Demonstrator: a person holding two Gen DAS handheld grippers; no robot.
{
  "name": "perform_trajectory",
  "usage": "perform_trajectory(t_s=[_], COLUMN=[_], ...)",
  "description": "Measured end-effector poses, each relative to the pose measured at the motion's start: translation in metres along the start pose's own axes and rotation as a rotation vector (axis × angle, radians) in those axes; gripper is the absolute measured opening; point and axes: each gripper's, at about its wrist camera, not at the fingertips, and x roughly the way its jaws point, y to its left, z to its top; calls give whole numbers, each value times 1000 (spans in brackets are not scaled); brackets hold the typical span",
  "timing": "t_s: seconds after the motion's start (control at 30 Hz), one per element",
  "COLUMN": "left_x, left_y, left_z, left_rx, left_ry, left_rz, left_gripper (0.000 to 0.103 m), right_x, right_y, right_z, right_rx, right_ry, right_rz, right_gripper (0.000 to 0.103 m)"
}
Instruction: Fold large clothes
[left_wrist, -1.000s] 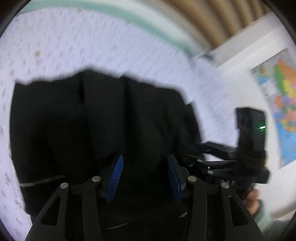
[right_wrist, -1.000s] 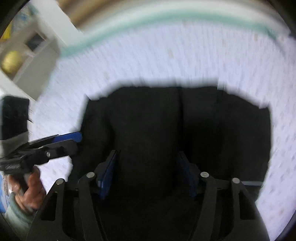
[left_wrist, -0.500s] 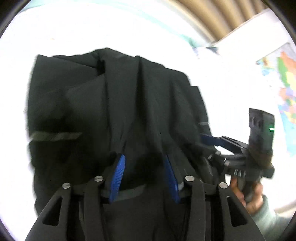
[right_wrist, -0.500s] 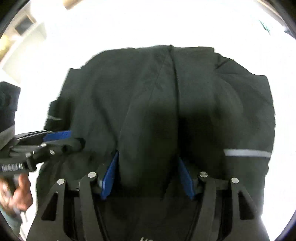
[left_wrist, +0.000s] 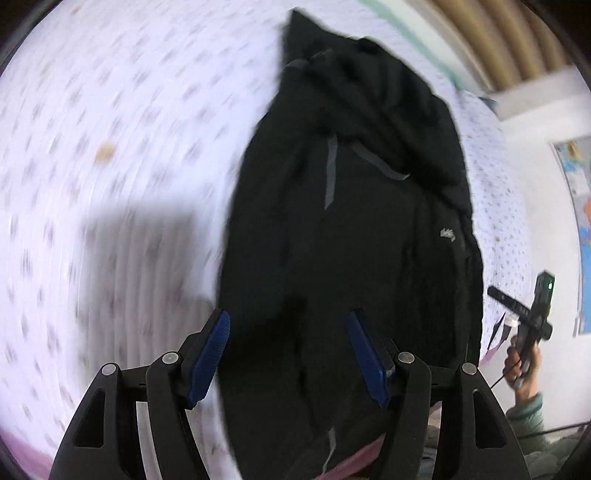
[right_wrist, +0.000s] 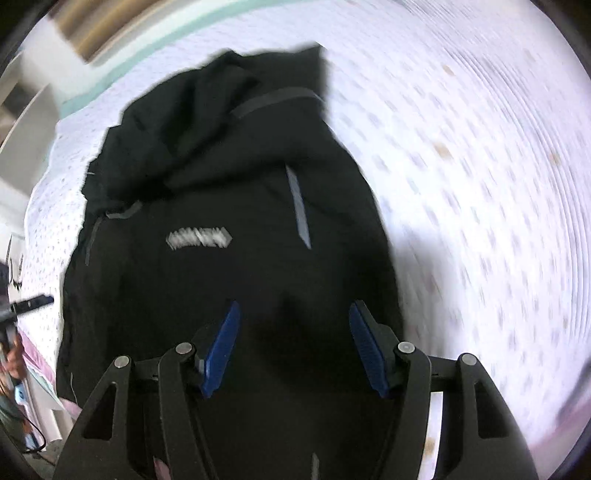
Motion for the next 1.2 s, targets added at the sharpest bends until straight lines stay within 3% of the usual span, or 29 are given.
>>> perform_trajectory(t_s=[0.13,0.23,0.3,0.4,0.43,0.47,0.5,0.57,0.63,0.7,0.8,0.83,0.9,1.0,1.2], left_x=[18,27,37,45,45,44,38,20,9,11,31,37,45,54,51], left_y=[10,15,15,2,-2,-7,-14,-28,-38,-45,-46,-45,-41,-33,-29], left_z=[-22,-34,-38,-38,-37,-36,-34,-29,-25,-22,-25,-28,-37,-53,-56], left_rx=[-63,-92,-91,-54,-43,-43,-49,-45,-28,-16,-2,-4,-6,-5,-22], left_ry=[33,75,109,125,126,123,106,50,21,30,88,108,142,188,180], left_rz=[18,-25,-35,-42,-75,-122,-221,-390,-465,-451,-323,-290,-252,-209,-207], left_gripper=[67,67,67,68,68,68,68,68,68,68,68,68,68,68,68], right_x=[7,0,-1,7,9,9,7,-6,-25,-31,-12,-7,5,5,0], right_y=[-26,-37,-45,-50,-47,-42,-37,-28,-21,-16,-18,-19,-26,-29,-49], right_z=[-31,-48,-60,-77,-82,-85,-86,-85,-82,-78,-81,-83,-91,-103,-105], right_rx=[79,97,99,120,110,87,65,52,49,52,73,73,116,122,114], right_ry=[61,84,117,178,184,189,189,159,102,85,135,109,153,156,174], right_rz=[-13,-34,-52,-7,-2,1,4,81,201,256,214,205,215,214,79], right_gripper=[62,62,62,61,58,45,39,38,37,37,37,38,38,39,49])
